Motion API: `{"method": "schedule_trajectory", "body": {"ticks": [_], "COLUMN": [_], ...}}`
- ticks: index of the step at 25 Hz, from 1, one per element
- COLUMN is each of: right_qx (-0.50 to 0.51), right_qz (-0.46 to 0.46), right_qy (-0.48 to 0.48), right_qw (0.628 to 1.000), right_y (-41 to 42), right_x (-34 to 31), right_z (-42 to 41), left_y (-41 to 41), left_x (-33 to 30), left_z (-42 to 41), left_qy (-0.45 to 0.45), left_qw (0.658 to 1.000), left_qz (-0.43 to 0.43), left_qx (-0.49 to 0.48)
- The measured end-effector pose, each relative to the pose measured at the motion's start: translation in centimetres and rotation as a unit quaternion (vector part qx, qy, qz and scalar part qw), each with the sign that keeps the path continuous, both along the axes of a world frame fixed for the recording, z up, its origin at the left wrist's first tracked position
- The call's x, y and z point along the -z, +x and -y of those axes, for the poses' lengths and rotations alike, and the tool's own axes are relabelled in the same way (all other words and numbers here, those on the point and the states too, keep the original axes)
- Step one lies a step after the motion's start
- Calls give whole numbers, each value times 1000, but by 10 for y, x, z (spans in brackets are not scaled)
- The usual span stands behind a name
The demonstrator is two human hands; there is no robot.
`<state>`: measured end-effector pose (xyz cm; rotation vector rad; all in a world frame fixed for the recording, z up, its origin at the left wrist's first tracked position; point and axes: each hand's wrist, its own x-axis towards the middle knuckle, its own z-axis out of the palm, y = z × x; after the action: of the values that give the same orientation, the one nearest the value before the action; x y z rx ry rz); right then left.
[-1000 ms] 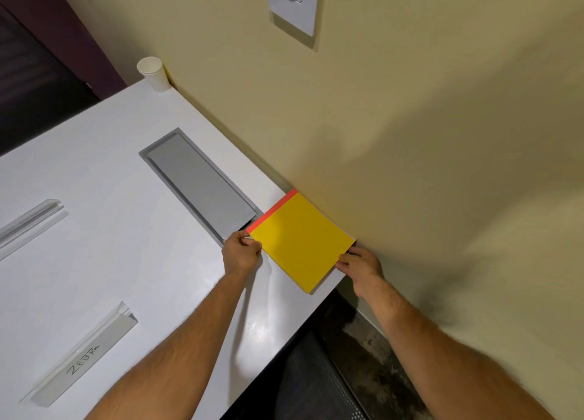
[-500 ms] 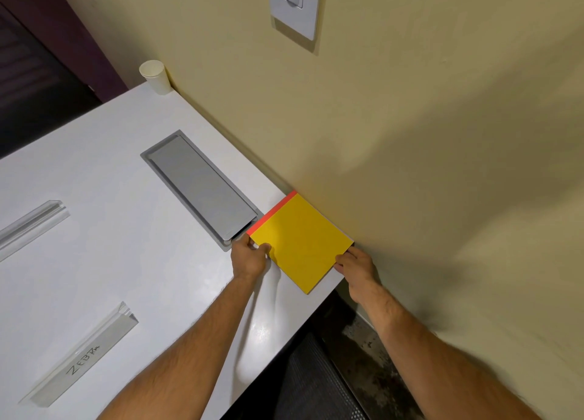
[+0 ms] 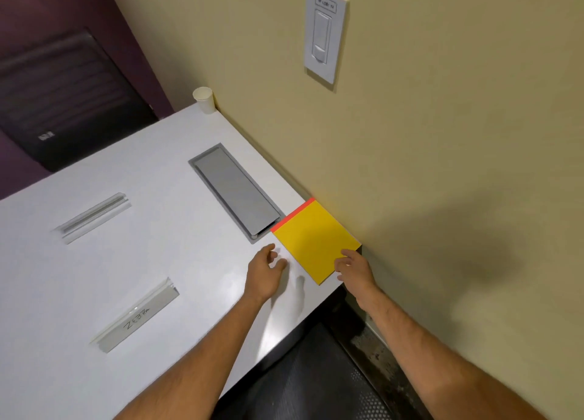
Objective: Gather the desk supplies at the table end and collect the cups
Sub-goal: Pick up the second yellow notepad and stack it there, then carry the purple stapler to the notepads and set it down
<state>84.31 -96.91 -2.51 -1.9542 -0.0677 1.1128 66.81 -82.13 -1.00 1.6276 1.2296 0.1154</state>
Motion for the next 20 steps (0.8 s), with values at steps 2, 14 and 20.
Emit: {"method": "schedule_trajectory", "body": {"ticks": [2, 14, 20], "right_qx": [-76, -456, -568], "right_qz": [51, 218, 304], "right_qy": [10, 99, 161], "right_qw": [996, 857, 748], "right_y": [-28, -235, -365], "right_x": [-29, -132, -154], "right_z": [-7, -15, -11], "left_y": [-26, -253, -395], "left_x": [-27, -125, -147], "left_z": [14, 74, 115], "left_qy": [19, 134, 155], "left_qw": [1000, 989, 978], "left_qz": [5, -6, -45], "left_qx": [15, -63, -131]}}
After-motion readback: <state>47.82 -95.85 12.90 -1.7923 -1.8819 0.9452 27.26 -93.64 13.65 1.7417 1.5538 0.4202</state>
